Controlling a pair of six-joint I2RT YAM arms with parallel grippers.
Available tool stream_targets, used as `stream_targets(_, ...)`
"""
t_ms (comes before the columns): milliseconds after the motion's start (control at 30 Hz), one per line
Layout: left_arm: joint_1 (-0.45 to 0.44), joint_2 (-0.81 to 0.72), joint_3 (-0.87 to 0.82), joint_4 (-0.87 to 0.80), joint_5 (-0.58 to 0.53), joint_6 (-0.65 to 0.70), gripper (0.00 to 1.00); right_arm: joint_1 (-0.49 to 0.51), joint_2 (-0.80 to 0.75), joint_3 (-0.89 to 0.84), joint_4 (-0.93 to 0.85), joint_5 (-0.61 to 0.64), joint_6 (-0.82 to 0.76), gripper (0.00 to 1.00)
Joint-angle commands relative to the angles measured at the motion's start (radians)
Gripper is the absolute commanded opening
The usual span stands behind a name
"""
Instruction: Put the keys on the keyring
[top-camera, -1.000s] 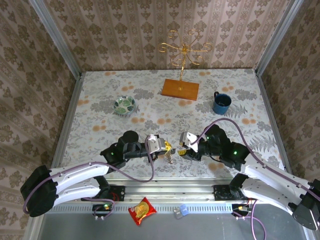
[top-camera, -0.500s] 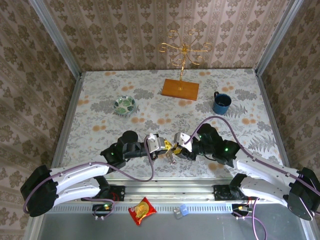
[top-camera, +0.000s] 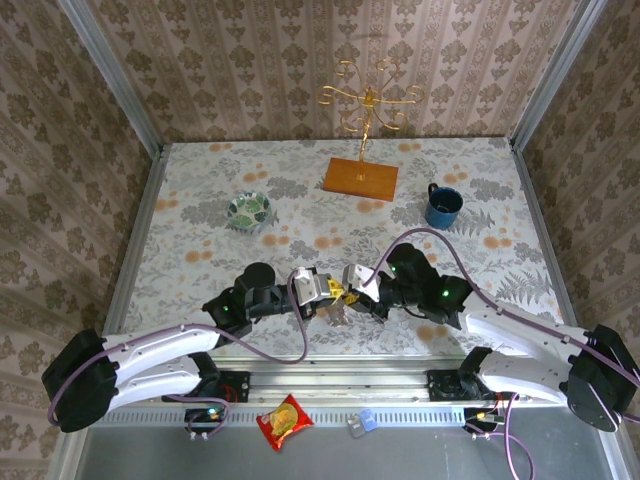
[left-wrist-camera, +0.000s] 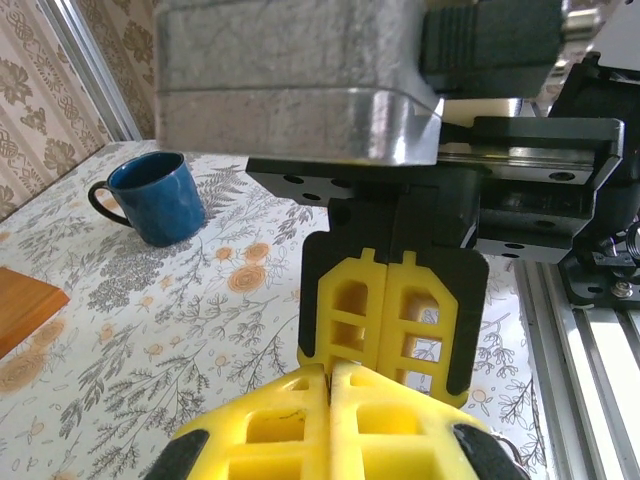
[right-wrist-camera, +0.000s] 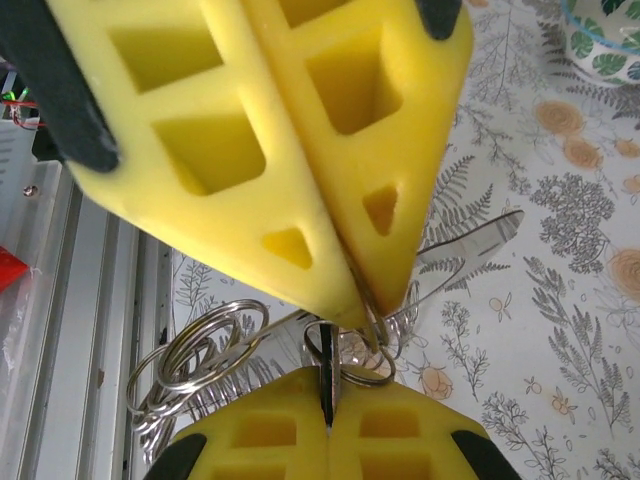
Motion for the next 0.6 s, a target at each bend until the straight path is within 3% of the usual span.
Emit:
stream_targets(0, -0.011, -0.005, -0.007, 0.084, -0.013, 0.006, 0.0, 0.004, 0.015, 0.035, -0.041, -0.026, -0.012, 0.0)
stream_targets(367, -0.016, -0.006, -0.024, 0.098, -0.018, 0.01, 0.0, -0.02, -0.097, -0.016, -0.028, -0.006, 0.002, 0.26)
stream_targets(567, -0.017, 0.0, -0.029, 0.113, -0.008, 0.007, 0.0, -0.023, -0.103, -0.025, 0.005, -0.03, 0.039, 0.28)
